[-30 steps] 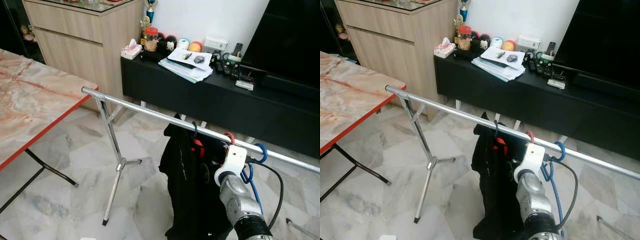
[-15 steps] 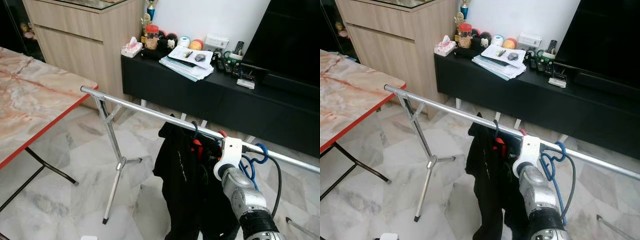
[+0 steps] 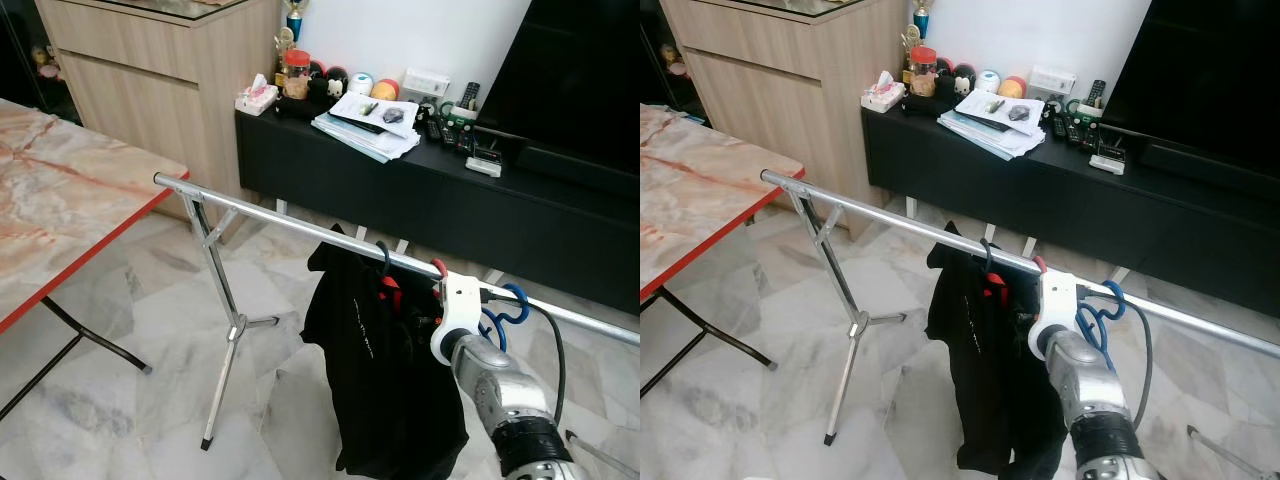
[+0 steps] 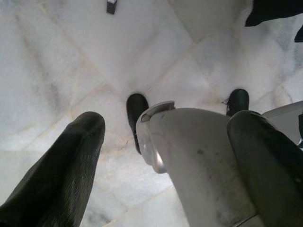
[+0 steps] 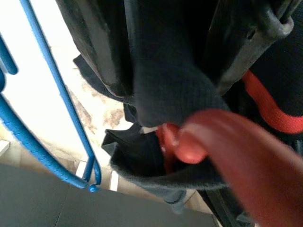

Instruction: Hang hanger

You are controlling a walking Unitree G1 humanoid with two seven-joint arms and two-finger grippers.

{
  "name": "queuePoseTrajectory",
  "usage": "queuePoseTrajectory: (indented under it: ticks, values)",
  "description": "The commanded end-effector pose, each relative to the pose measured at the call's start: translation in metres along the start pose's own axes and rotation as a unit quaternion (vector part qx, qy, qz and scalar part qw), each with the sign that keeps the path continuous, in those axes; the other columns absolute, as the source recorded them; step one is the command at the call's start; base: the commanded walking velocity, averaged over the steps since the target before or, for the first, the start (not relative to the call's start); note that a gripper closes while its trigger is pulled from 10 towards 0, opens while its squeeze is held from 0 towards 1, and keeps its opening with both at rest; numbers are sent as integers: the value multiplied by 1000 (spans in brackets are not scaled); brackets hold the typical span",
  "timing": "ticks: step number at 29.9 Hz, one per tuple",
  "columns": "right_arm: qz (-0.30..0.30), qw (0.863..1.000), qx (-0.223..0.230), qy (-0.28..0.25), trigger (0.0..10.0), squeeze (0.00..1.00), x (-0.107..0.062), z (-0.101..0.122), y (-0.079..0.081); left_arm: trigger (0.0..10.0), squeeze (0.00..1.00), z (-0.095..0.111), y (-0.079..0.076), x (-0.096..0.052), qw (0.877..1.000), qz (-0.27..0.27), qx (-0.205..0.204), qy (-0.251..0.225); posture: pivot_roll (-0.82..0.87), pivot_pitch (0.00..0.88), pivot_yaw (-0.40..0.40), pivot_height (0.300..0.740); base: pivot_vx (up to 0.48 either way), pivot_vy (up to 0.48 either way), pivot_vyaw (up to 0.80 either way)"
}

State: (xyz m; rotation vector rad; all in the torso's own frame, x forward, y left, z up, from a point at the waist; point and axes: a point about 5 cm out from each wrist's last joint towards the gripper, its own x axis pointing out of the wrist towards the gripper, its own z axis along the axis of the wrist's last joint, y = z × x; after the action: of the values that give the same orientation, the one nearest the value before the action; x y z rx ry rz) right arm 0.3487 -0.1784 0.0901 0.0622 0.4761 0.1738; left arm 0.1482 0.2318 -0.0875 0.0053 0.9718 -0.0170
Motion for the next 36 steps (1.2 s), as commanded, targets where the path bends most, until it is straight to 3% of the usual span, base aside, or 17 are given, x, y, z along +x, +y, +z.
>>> queuePoseTrajectory:
  ticks: [1, 5, 6, 7, 8, 9, 10, 23, 36]
  values:
    - [-3, 1000, -7, 14, 10000, 0, -3, -4, -7, 10000, 0, -11, -7, 0, 1000, -6, -6, 27, 34, 107, -95, 740, 0, 0, 0]
    - [4, 1000, -20, 23, 10000, 0, -4, -6, -10, 10000, 0, -8, -19, 3, 1000, -12, -4, 25, 36, 107, -94, 740, 0, 0, 0]
    - [6, 999, -24, 25, 9020, 0, -4, -7, -10, 10000, 0, -8, -22, 4, 1000, -14, -4, 26, 36, 107, -94, 740, 0, 0, 0]
    - [8, 999, -27, 25, 6588, 0, -4, -7, -10, 10000, 0, -9, -27, 5, 1000, -16, -4, 26, 37, 108, -93, 740, 0, 0, 0]
    - [14, 999, -32, 27, 2863, 0, -5, -8, -9, 10000, 0, -10, -36, 6, 999, -20, -3, 27, 36, 109, -93, 740, 0, 0, 0]
    - [14, 999, -32, 27, 2863, 0, -5, -8, -9, 10000, 0, -10, -36, 6, 999, -20, -3, 27, 36, 109, -93, 740, 0, 0, 0]
    - [18, 999, -35, 28, 0, 0, -5, -9, -9, 10000, 0, -11, -42, 7, 999, -23, -3, 28, 35, 109, -94, 740, 0, 0, 0]
    - [22, 999, -40, 29, 0, 0, -4, -11, -5, 10000, 0, -15, -61, 8, 999, -29, 0, 31, 38, 108, -94, 740, 0, 0, 0]
    - [12, 999, -28, 16, 0, 0, -3, -13, -1, 10000, 0, 5, -82, 15, 999, -37, 2, 21, 38, 109, -96, 740, 0, 0, 0]
